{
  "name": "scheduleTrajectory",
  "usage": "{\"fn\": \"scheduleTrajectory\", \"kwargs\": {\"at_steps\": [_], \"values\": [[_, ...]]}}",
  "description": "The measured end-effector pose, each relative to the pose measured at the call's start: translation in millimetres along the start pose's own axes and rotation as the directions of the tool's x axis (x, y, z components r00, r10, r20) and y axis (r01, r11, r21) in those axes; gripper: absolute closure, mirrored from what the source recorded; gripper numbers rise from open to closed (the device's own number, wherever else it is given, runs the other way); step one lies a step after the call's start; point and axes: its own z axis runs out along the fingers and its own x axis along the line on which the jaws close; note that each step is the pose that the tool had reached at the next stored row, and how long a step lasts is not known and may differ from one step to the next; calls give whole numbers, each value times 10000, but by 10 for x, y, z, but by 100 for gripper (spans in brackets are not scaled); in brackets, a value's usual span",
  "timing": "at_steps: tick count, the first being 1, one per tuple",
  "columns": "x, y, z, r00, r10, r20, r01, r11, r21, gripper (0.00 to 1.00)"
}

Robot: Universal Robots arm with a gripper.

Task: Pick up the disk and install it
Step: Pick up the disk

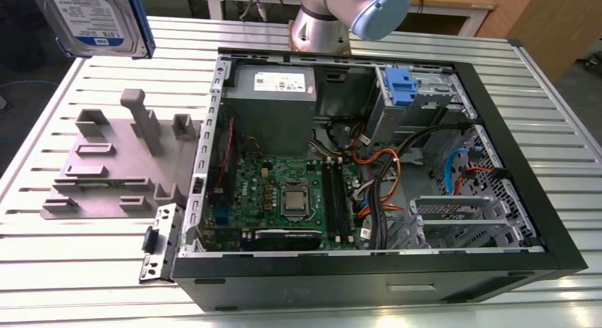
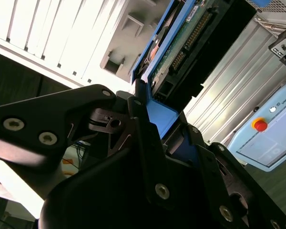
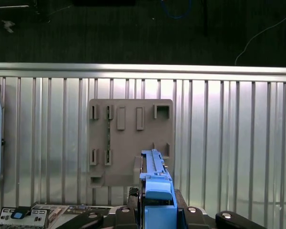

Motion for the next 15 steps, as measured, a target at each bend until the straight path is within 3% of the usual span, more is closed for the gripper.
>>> {"fn": "scheduleTrajectory", "kwargs": {"at_steps": [7,15], "values": [[2,-120,1,10000,-1,-2,1,10000,-1,64],[67,-140,6,10000,-1,-12,1,10000,-1,64]]}}
